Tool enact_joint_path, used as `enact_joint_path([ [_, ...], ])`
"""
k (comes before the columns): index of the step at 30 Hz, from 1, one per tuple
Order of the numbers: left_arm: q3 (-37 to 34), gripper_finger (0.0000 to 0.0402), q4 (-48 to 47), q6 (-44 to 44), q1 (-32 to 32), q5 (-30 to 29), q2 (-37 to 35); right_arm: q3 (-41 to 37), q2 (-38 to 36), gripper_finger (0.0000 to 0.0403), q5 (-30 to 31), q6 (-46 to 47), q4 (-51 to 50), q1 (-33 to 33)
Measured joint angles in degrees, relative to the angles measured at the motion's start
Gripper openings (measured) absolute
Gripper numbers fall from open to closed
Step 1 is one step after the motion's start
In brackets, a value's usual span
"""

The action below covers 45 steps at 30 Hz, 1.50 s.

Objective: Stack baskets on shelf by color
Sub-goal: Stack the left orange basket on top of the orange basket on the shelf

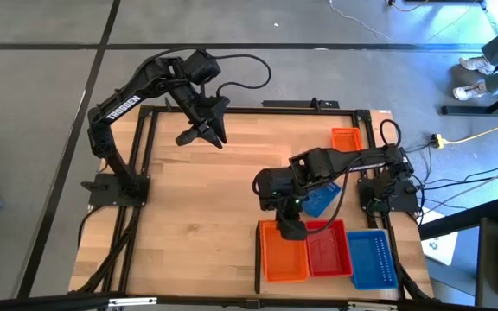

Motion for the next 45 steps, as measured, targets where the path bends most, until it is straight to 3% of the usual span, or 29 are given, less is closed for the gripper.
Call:
enact_joint_path([
  [7,0.0,0.0089,0.0,-0.2,0.0,0.0,0.0,0.0,0.0,0.0072,0.9,-6.0,-0.6,-0.2],
  [18,0.0,0.0089,0.0,-0.2,0.0,-0.1,0.0,0.0,0.0,0.0041,-1.0,-5.9,-0.6,-0.1],
  [37,0.0,0.0089,0.0,-0.3,0.0,-0.1,0.0,0.0,0.0,0.0057,-1.5,-7.3,0.2,-0.4],
  [45,0.0,0.0089,0.0,-0.3,0.0,-0.1,0.0,0.0,0.0,0.0009,-1.6,-7.4,0.5,-0.4],
])
